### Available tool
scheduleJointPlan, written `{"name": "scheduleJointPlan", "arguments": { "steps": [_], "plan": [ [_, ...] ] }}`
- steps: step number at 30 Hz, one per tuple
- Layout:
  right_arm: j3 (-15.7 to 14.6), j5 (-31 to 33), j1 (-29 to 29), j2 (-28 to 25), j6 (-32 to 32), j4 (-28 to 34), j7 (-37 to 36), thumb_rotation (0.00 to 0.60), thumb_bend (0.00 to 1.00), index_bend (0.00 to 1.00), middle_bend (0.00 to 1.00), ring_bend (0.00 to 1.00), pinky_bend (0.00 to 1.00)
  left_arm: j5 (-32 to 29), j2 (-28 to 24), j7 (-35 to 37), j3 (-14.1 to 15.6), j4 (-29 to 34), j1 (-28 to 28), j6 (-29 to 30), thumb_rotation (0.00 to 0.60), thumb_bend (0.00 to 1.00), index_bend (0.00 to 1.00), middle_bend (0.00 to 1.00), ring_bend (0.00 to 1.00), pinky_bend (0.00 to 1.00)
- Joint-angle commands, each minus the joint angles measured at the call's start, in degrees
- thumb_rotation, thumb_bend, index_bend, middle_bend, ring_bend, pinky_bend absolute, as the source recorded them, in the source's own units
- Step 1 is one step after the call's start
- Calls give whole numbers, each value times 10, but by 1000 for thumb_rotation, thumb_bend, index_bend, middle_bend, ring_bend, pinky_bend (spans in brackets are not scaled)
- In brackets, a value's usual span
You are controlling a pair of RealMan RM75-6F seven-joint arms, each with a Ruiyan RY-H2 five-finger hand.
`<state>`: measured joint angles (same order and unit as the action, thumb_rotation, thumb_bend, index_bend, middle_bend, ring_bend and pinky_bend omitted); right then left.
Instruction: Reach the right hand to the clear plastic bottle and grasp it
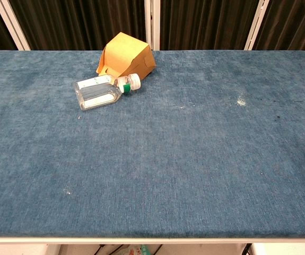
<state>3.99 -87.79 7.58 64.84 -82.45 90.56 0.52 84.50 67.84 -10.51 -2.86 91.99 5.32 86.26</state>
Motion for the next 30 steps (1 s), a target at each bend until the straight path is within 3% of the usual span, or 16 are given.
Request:
{"name": "scheduleJointPlan", "arguments": {
  "steps": [1,9,14,18,24,30],
  "plan": [
    [0,-1,3,0,3,0,1,600,26,0,50,0,25,0,0,-1,0,0,0,0,600,13,183,180,201,209],
    [8,-15,44,2,48,6,-11,600,26,0,62,0,28,-3,6,0,1,-5,-2,-1,600,13,183,181,201,209],
    [31,-36,143,9,161,18,-11,600,37,0,77,0,33,1,12,3,1,-13,1,-3,600,13,183,181,201,209],
    [70,-23,252,30,285,16,-34,600,47,0,81,0,36,4,14,6,3,-17,1,-3,600,12,184,181,201,209],
    [135,46,444,131,488,-86,-26,600,54,0,80,0,37,0,12,6,7,-16,-9,3,600,13,184,181,202,209],
    [161,96,591,259,608,-247,-16,600,54,0,79,0,37,-7,3,1,9,-3,-23,17,600,13,184,181,201,209]
  ]
}}
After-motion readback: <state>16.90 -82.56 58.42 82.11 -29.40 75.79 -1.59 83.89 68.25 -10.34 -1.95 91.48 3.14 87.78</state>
